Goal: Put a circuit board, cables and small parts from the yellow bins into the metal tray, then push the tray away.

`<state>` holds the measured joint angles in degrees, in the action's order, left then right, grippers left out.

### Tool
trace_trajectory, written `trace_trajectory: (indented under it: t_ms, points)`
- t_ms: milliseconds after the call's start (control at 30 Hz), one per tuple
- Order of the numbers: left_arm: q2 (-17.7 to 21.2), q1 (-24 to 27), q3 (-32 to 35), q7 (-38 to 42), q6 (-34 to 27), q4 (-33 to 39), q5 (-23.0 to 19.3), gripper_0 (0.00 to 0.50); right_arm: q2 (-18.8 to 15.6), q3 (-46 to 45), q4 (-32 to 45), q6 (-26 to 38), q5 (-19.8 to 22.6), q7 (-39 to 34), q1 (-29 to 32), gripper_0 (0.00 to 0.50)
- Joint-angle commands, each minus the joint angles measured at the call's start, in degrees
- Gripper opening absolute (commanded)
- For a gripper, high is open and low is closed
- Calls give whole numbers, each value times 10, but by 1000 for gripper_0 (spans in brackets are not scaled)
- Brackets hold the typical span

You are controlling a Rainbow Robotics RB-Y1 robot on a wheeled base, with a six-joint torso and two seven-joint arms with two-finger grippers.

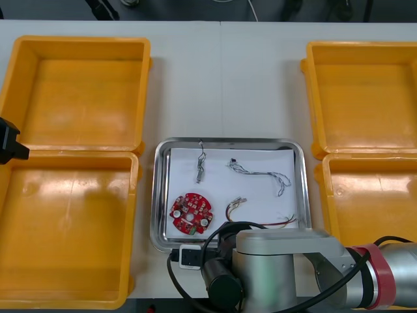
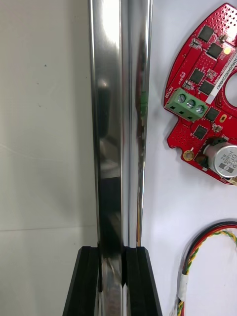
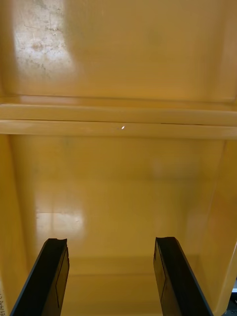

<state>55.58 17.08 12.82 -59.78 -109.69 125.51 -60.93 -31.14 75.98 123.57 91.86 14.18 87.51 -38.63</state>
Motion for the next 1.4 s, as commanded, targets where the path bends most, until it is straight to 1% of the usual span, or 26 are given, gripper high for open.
trace_trajectory:
  t_ms: [33,267,900,1067,1400]
  points:
    - [27,-10,16,-60,-3,12,5,500,-14,11,25,1,-6,2,-4,91]
    - [27,-10,16,-60,-3,12,5,500,-16,11,25,0,-6,1,-20,86]
    - [27,-10,16,-60,-3,12,5,500,-11,11,1,0,-4,-1,-77,43]
    - [27,-10,16,-60,-3,12,5,500,-11,14,-14,-3,16,-1,-101,27]
    - [27,-10,16,-60,-3,12,5,500,-11,14,-46,-15,16,2,-128,13]
